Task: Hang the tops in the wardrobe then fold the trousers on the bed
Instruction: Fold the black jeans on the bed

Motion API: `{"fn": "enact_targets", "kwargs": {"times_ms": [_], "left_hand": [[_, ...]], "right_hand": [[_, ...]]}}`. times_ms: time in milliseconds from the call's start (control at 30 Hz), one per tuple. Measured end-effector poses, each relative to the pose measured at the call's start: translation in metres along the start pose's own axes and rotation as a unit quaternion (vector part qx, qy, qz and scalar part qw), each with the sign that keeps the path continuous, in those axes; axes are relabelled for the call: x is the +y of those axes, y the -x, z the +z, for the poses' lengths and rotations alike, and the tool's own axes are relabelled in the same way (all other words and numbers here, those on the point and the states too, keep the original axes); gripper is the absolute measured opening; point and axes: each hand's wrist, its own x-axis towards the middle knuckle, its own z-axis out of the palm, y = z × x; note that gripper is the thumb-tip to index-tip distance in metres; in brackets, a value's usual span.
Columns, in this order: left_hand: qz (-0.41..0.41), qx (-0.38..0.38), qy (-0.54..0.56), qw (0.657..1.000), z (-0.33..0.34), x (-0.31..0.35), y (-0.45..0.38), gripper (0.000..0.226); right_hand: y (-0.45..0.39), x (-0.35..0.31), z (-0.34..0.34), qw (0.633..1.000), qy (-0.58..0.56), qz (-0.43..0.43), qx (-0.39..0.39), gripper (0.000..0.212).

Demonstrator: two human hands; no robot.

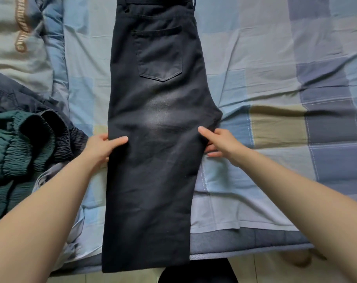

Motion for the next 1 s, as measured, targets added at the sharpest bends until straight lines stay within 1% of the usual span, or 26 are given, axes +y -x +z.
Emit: {"fn": "enact_targets", "kwargs": {"times_ms": [67, 100, 167, 200, 233, 267, 300, 367, 400, 433, 500, 567, 600, 633, 700, 733, 800, 833, 900, 933, 1000], "left_hand": [[-0.024, -0.037, -0.067, 0.997, -0.005, -0.021, 0.013, 0.022], [-0.033, -0.049, -0.080, 0.995, -0.011, -0.034, 0.020, 0.023], [-0.040, -0.048, -0.045, 0.997, -0.018, -0.058, 0.031, 0.021], [-0.031, -0.031, -0.015, 0.999, -0.021, -0.068, 0.038, 0.020], [-0.022, -0.008, 0.013, 1.000, -0.022, -0.077, 0.044, 0.019], [-0.015, 0.018, 0.040, 0.999, -0.021, -0.082, 0.048, 0.018], [-0.013, 0.034, 0.058, 0.998, -0.020, -0.087, 0.051, 0.015], [-0.014, 0.025, 0.065, 0.997, -0.019, -0.098, 0.061, 0.017], [-0.018, 0.011, 0.052, 0.998, -0.017, -0.102, 0.064, 0.020], [-0.018, -0.001, 0.030, 0.999, -0.017, -0.112, 0.072, 0.024], [-0.001, 0.001, -0.011, 1.000, -0.015, -0.134, 0.088, 0.030], [0.025, 0.027, -0.039, 0.999, -0.016, -0.158, 0.106, 0.024], [0.034, 0.037, -0.048, 0.998, -0.014, -0.167, 0.116, 0.024], [0.042, 0.045, -0.054, 0.997, -0.013, -0.176, 0.126, 0.029], [0.048, 0.047, -0.050, 0.996, -0.011, -0.193, 0.142, 0.039], [0.039, 0.042, -0.037, 0.998, -0.012, -0.199, 0.147, 0.037], [0.013, 0.023, -0.021, 0.999, -0.014, -0.207, 0.160, 0.027], [0.017, 0.019, -0.025, 0.999, -0.017, -0.211, 0.165, 0.021], [0.049, 0.018, -0.023, 0.998, -0.022, -0.215, 0.173, 0.018], [0.065, 0.020, -0.016, 0.998, -0.024, -0.215, 0.178, 0.019], [0.075, 0.013, -0.009, 0.997, -0.028, -0.218, 0.187, 0.019]], "right_hand": [[0.012, 0.017, 0.017, 0.999, 0.011, 0.017, -0.028, 0.031], [0.021, 0.027, 0.026, 0.999, 0.022, 0.021, -0.038, 0.026], [0.036, 0.049, 0.037, 0.995, 0.051, 0.045, -0.071, 0.014], [0.045, 0.060, 0.042, 0.992, 0.073, 0.056, -0.086, 0.010], [0.053, 0.072, 0.045, 0.990, 0.093, 0.055, -0.090, 0.015], [0.058, 0.082, 0.046, 0.991, 0.097, 0.045, -0.076, 0.022], [0.063, 0.090, 0.048, 0.995, 0.085, 0.032, -0.050, 0.024], [0.077, 0.104, 0.056, 0.999, 0.033, 0.013, 0.021, 0.016], [0.081, 0.109, 0.059, 0.999, 0.000, 0.014, 0.041, 0.011], [0.089, 0.116, 0.065, 0.999, -0.023, 0.024, 0.041, 0.012], [0.104, 0.133, 0.078, 0.998, -0.012, 0.064, 0.007, 0.019], [0.120, 0.151, 0.097, 0.995, 0.023, 0.089, -0.028, 0.019], [0.125, 0.159, 0.105, 0.996, 0.032, 0.077, -0.023, 0.020], [0.132, 0.167, 0.113, 0.998, 0.028, 0.049, -0.003, 0.025], [0.143, 0.182, 0.125, 0.999, -0.006, -0.004, 0.033, 0.040], [0.147, 0.188, 0.128, 0.999, -0.016, -0.016, 0.038, 0.044], [0.156, 0.203, 0.131, 0.999, -0.012, -0.013, 0.033, 0.046], [0.159, 0.211, 0.132, 0.999, -0.015, -0.009, 0.031, 0.047], [0.163, 0.221, 0.131, 0.999, -0.030, 0.016, 0.036, 0.045], [0.165, 0.221, 0.130, 0.999, -0.028, 0.030, 0.033, 0.039], [0.168, 0.219, 0.126, 0.999, 0.005, 0.037, 0.000, 0.029]]}}
